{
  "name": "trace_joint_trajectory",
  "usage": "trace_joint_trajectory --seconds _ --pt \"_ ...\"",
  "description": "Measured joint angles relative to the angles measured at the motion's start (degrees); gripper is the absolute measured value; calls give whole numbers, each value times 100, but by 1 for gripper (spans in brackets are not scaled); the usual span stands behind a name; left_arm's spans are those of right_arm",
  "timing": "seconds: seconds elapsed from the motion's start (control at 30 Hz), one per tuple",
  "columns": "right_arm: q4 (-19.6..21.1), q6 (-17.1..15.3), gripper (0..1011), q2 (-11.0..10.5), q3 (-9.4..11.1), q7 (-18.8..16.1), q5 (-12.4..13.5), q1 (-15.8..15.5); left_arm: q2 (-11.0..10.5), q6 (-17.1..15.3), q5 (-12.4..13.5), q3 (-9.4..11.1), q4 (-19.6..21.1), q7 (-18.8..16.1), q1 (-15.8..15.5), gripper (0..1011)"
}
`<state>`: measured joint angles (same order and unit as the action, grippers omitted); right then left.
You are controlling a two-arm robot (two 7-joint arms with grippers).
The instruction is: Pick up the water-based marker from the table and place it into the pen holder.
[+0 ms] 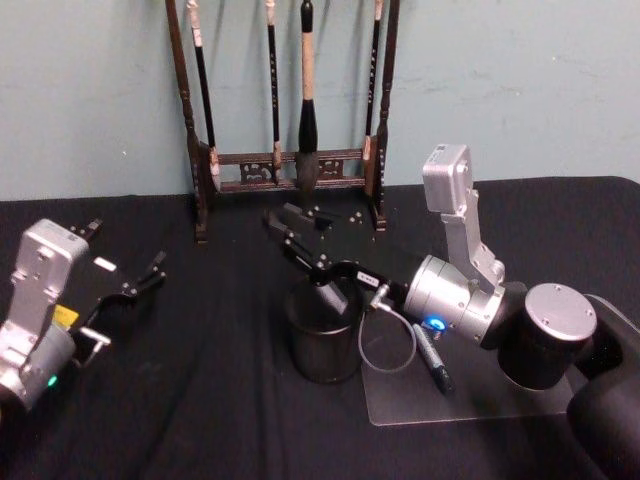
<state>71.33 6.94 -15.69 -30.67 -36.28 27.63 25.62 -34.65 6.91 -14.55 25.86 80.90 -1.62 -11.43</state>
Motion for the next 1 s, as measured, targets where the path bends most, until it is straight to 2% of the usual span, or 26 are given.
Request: trace_joint_trajectory --seconds 0.03,0.13,0.17,0.3,0.4,0.43,0.6,0.7,0.77,1.0 --pt "0 0 329 0 0 0 0 0 0 0 0 0 0 0 0 1001" --pt "0 0 470 0 0 0 0 0 0 0 0 0 0 0 0 1001" --pt "0 0 470 0 0 0 0 0 0 0 0 0 0 0 0 1001" --pt "0 0 614 0 0 0 0 0 0 0 0 0 0 0 0 1001" --pt "0 0 686 0 0 0 0 0 0 0 0 0 0 0 0 1001" --pt "0 0 754 0 0 0 0 0 0 0 0 0 0 0 0 1001" --pt "0 0 872 0 0 0 0 0 0 0 0 0 0 0 0 1001" --pt "0 0 976 0 0 0 0 0 0 0 0 0 0 0 0 1001" --pt "0 0 1002 0 0 0 0 0 0 0 0 0 0 0 0 1001" --pt "0 0 1000 0 0 0 0 0 0 0 0 0 0 0 0 1001"
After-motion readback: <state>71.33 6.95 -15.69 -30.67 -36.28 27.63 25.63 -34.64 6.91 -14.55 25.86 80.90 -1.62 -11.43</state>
